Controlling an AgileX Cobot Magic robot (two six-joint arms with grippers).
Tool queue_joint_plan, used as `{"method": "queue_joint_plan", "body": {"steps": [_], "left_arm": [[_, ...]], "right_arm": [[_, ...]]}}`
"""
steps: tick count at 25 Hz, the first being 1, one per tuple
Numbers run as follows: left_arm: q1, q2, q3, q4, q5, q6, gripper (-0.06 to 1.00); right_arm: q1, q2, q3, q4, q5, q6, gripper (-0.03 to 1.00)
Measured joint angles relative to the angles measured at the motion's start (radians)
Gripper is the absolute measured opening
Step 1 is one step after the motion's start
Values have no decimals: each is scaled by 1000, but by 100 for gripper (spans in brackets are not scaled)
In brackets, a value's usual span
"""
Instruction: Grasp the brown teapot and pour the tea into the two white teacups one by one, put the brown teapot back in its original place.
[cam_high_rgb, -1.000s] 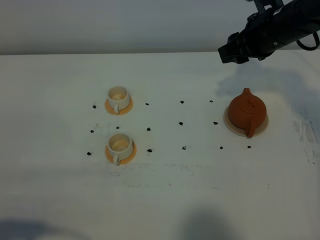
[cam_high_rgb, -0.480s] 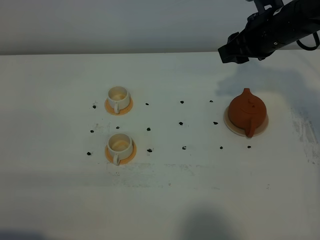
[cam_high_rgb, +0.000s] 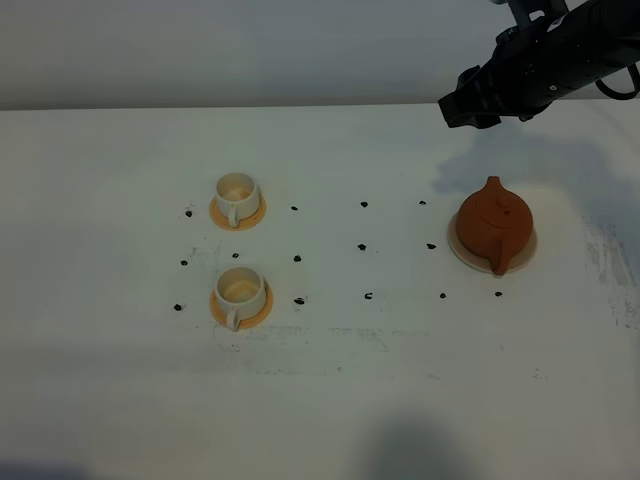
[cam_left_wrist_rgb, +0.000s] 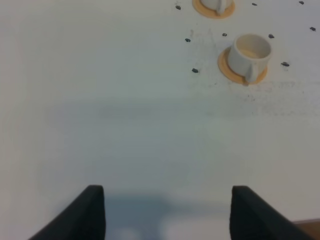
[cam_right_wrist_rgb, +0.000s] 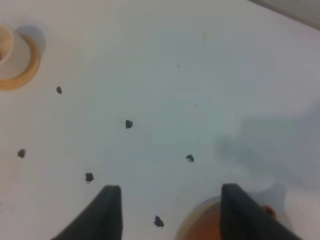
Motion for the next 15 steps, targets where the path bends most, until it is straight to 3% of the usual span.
{"method": "queue_joint_plan", "body": {"steps": [6,10,12,15], "left_arm": [[0,0,0,0,0,0,51],[0,0,0,0,0,0,51],[0,0,0,0,0,0,51],[0,0,0,0,0,0,51]], "right_arm": [[-1,-26,0,-1,-1,6,43],[-21,-72,0,-7,1,73,43],[-33,-104,0,-68,2,139,43],[-39,-153,0,-253,19,315,43]]}}
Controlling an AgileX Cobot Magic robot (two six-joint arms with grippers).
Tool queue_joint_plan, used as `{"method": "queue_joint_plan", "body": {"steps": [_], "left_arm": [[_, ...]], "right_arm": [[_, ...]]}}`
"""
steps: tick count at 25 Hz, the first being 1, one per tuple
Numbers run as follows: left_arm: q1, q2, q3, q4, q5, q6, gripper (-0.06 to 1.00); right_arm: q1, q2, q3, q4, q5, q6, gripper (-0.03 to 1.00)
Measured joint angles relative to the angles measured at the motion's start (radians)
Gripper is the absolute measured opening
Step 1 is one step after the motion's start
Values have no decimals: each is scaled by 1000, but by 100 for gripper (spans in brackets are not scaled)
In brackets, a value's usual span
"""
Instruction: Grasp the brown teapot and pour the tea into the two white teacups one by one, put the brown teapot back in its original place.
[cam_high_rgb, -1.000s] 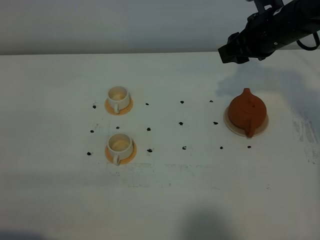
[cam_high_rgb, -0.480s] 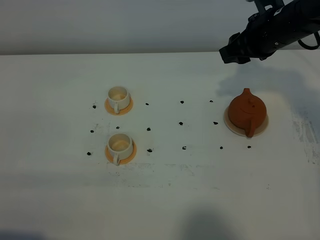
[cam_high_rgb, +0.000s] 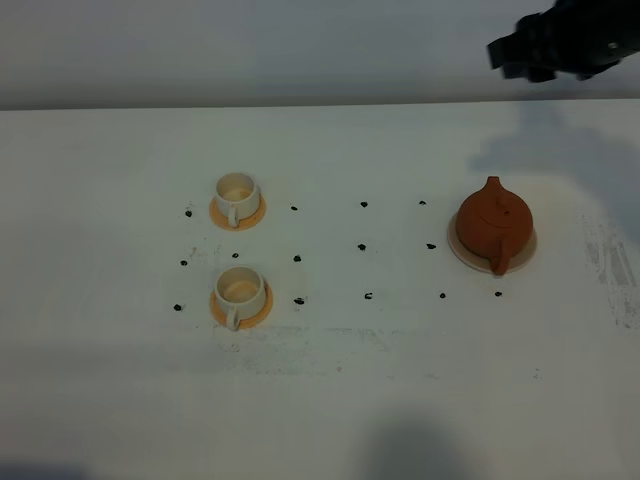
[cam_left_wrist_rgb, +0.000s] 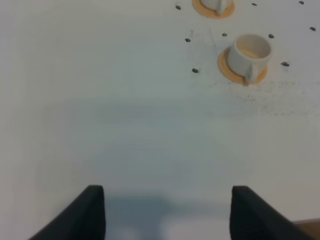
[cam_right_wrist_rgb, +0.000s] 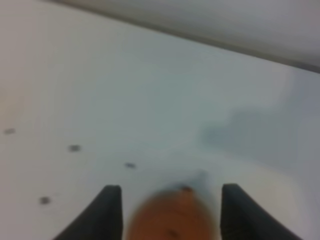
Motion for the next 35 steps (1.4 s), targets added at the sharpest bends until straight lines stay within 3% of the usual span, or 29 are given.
{"method": "queue_joint_plan", "body": {"steps": [3,6,13,20,35], "left_arm": [[0,0,0,0,0,0,51],[0,0,0,0,0,0,51],[0,0,0,0,0,0,51],[0,0,0,0,0,0,51],[0,0,0,0,0,1,51]], "right_arm": [[25,-38,0,-152,53,169,43],[81,-57,26,-217,74,251,43],[181,-139,246,-236,-24,374,43],[197,-135,428,-241,-120,475,43],[182,67,461,-230,-212,496,43]]}}
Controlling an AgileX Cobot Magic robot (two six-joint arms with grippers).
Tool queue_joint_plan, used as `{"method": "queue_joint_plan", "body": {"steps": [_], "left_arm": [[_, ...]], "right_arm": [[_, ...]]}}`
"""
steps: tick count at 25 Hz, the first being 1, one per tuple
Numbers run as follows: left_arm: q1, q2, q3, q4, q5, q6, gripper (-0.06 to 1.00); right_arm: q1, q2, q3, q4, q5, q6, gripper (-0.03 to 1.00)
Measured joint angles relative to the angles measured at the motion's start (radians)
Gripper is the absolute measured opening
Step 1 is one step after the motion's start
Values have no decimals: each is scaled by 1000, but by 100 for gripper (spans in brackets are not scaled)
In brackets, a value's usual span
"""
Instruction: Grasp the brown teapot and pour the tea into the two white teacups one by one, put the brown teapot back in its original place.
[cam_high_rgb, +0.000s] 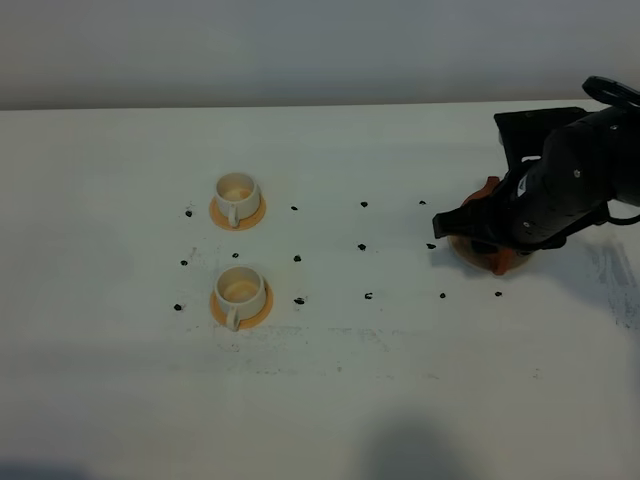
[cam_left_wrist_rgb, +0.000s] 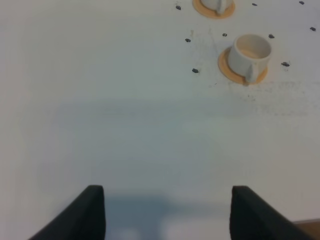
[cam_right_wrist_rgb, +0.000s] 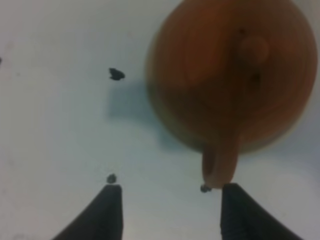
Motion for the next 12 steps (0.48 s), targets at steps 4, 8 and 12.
{"method": "queue_joint_plan", "body": {"steps": [4,8,12], "left_arm": [[0,0,0,0,0,-1,51],[0,0,0,0,0,-1,51],[0,0,0,0,0,-1,51]], "right_arm": [[-18,10,0,4,-10,0,43],[-37,10,0,5,-12,0,43],[-46,14,0,4,-12,-2,43]]}}
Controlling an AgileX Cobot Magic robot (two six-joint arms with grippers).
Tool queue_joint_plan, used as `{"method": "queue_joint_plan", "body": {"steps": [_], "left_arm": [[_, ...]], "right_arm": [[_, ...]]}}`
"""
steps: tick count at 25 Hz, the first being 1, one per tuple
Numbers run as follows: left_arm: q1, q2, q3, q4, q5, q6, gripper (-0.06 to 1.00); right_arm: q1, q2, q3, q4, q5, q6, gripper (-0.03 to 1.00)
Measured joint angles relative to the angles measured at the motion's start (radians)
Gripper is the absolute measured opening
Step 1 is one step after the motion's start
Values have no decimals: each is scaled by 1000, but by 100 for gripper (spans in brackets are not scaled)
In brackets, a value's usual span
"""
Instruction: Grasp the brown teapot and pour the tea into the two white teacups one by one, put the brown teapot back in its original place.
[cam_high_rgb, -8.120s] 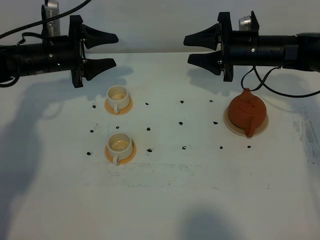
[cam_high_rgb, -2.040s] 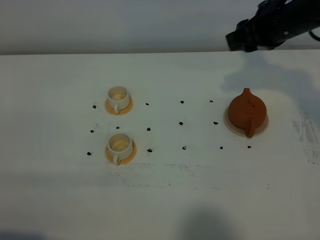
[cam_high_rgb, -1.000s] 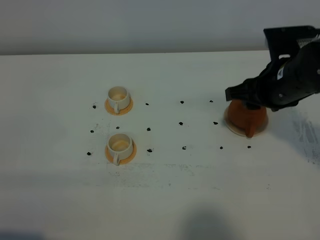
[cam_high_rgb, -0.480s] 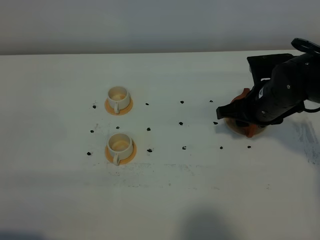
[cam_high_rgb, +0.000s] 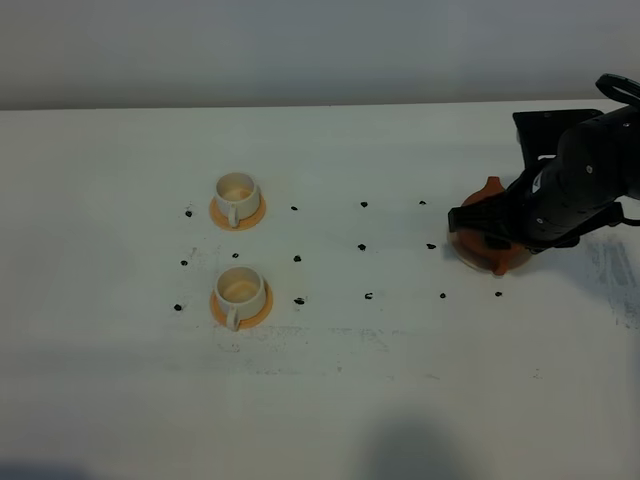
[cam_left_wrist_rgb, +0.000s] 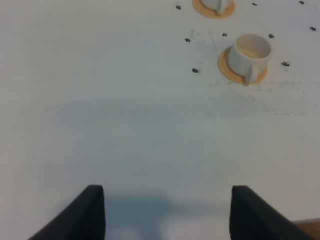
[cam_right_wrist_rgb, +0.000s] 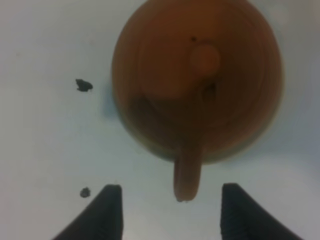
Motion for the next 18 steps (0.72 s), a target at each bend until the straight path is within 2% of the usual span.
{"method": "queue_joint_plan", "body": {"steps": [18], "left_arm": [[0,0,0,0,0,0,51]], "right_arm": [[-25,75,-43,4,11,-77,43]]}}
